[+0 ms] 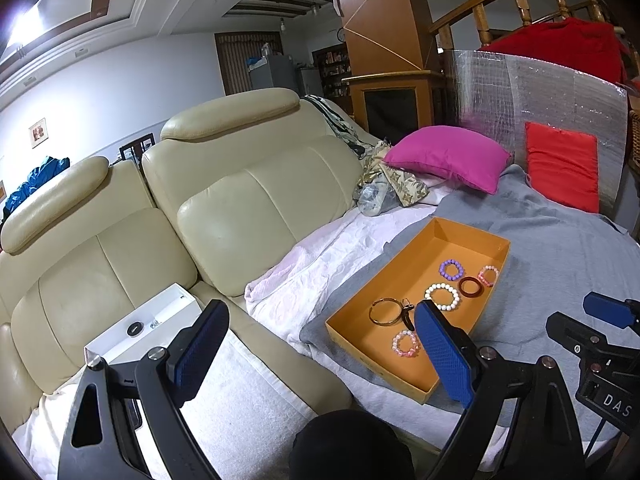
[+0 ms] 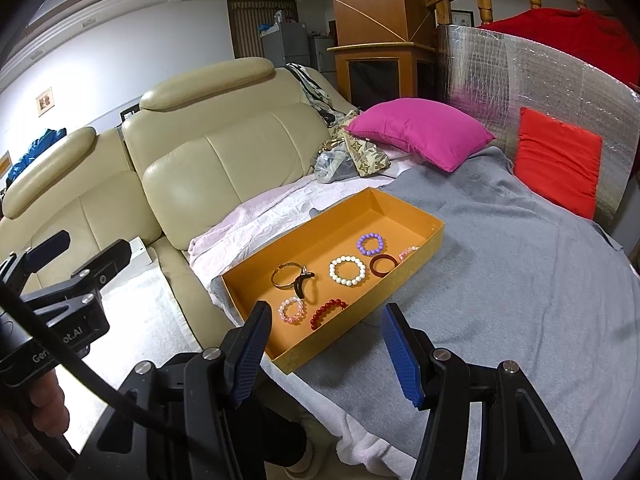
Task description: Organize jewelry
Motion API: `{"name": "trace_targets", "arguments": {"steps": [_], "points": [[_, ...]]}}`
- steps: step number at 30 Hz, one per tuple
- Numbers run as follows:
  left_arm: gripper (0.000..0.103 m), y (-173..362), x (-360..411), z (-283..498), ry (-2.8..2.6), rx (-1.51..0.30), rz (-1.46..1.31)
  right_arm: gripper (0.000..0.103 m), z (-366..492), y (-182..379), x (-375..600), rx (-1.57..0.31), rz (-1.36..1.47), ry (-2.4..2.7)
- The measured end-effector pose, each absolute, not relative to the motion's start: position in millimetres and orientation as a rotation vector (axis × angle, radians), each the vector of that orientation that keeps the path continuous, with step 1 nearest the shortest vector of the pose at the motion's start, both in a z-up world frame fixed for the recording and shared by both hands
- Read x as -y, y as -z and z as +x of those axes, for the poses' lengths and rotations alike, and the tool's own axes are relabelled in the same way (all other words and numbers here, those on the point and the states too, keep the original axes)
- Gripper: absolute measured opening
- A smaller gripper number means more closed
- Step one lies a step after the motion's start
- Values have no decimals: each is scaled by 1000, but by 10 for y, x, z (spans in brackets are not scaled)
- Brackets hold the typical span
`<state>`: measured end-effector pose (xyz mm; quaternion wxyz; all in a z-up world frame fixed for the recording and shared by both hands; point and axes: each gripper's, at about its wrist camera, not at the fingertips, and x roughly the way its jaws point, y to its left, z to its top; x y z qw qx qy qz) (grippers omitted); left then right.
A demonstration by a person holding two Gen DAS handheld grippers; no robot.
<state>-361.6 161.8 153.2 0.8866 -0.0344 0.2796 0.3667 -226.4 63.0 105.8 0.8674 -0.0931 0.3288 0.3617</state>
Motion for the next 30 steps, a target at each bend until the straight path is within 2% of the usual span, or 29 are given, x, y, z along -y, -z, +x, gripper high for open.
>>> {"name": "trace_targets", "arguments": {"steps": [24, 30], "points": [[94, -1358, -1906, -3289, -773, -631, -87, 61, -1816, -857, -984, -722, -200, -736], [94, -1357, -1604, -2855, -642, -624, -19, 61, -1465, -790, -584, -702, -60, -661]]}}
